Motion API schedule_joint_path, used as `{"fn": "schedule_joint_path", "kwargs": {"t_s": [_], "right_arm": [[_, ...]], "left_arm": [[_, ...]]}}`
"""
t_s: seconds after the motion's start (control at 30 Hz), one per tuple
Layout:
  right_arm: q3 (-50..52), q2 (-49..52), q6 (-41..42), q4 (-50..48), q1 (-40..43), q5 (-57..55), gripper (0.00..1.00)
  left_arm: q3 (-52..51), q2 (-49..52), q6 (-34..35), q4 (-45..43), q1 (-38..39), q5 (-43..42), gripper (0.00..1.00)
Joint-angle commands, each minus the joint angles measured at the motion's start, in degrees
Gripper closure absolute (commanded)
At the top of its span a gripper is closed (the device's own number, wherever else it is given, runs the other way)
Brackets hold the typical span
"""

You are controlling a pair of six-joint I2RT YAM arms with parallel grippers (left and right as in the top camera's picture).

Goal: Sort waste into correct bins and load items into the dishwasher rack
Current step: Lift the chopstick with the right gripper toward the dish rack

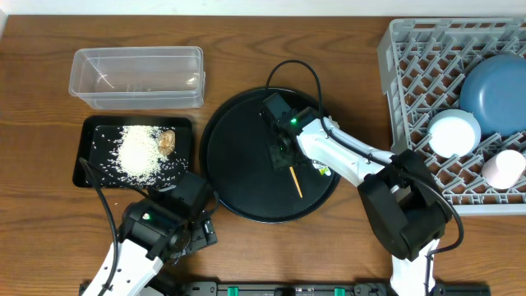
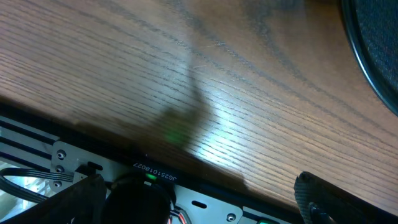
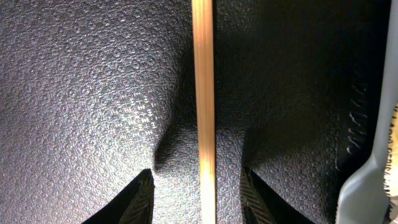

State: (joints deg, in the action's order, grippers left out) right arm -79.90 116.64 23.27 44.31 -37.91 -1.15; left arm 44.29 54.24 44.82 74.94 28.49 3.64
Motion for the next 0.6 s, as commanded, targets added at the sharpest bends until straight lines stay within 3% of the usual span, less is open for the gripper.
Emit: {"fn": "schedule_joint_path", "kwargs": {"t_s": [0.0, 0.5, 0.57], "right_arm": [[0.1, 0.7, 1.1, 0.1, -0.2, -1.5, 0.6], [0.1, 5.2, 1.6, -0.7, -0.4, -1.4, 0.6], [0.1, 5.3, 1.6, -0.8, -0.4, -1.4, 0.68]], "left_arm": [[0.0, 0.0, 0.5, 0.2, -0.3, 1.4, 0.02], [0.0, 0.0, 0.5, 0.2, -0.3, 1.4, 0.02], [0.0, 0.0, 0.5, 0.2, -0.3, 1.4, 0.02]]}}
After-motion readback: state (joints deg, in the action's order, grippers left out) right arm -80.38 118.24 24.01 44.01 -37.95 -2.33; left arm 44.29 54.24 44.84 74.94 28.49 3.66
